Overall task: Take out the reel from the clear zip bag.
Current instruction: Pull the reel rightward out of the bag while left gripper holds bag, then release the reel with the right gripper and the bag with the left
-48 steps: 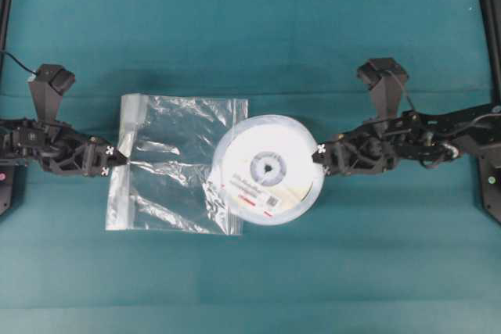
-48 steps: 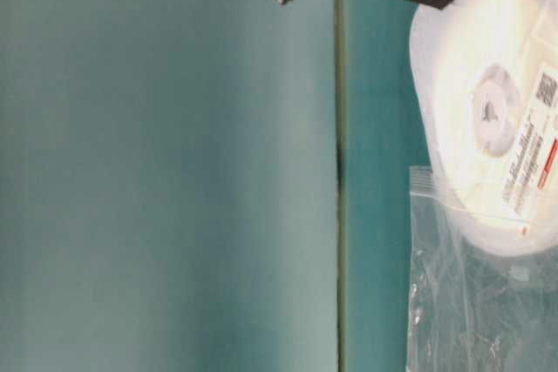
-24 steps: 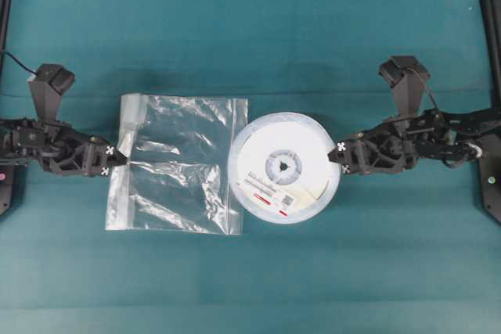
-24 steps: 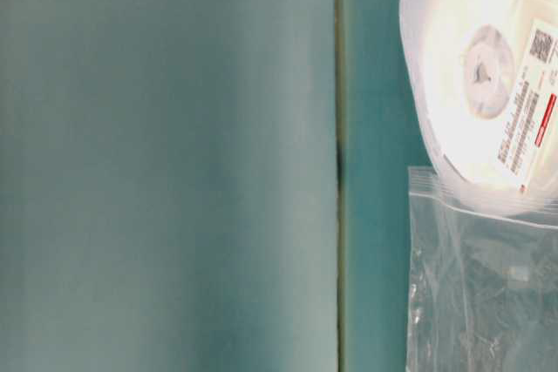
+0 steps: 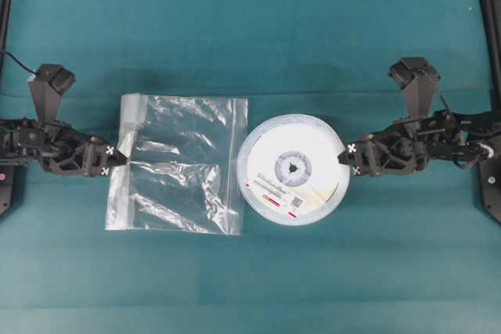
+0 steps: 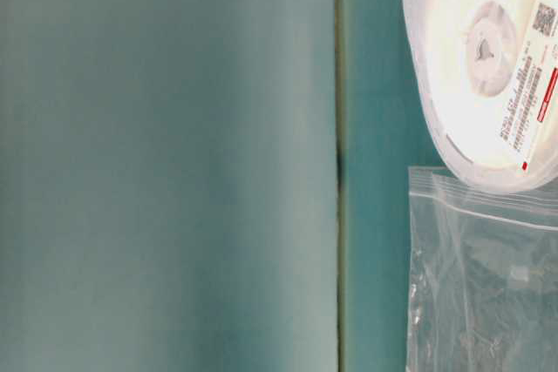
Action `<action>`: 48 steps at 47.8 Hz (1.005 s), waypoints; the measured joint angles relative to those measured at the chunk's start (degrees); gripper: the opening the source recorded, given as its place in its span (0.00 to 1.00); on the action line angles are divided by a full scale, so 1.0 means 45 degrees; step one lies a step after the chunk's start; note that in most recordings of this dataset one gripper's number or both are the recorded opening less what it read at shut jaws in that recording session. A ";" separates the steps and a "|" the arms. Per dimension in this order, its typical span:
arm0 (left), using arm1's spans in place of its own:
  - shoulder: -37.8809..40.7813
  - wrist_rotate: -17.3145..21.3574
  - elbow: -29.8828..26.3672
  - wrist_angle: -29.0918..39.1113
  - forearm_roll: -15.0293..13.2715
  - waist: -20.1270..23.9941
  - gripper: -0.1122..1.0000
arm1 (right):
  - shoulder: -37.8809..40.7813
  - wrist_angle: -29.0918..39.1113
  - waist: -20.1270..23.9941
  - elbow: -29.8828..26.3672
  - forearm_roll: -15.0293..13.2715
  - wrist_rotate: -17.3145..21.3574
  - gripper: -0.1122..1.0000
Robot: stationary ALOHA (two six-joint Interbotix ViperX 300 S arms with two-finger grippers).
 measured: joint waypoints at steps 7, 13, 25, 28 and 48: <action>0.0000 0.0000 0.0020 0.0020 0.0000 0.0020 0.12 | -0.0117 0.0039 -0.0020 0.0098 0.0000 0.0000 0.12; 0.0000 0.0000 0.0000 0.0020 0.0000 0.0020 0.12 | -0.0312 0.0039 -0.0078 0.0215 0.0020 0.0000 0.13; 0.0000 0.0020 0.0000 0.0020 0.0000 0.0000 0.12 | -0.0645 0.0059 -0.0176 0.0449 0.0020 0.0000 0.13; 0.0000 0.0020 0.0000 0.0000 0.0000 0.0000 0.12 | -0.0723 0.0078 -0.0176 0.0508 0.0020 0.0020 0.13; 0.0000 0.0020 0.0000 0.0000 0.0000 0.0000 0.12 | -0.0898 0.0508 -0.0273 0.0684 0.0020 0.0000 0.13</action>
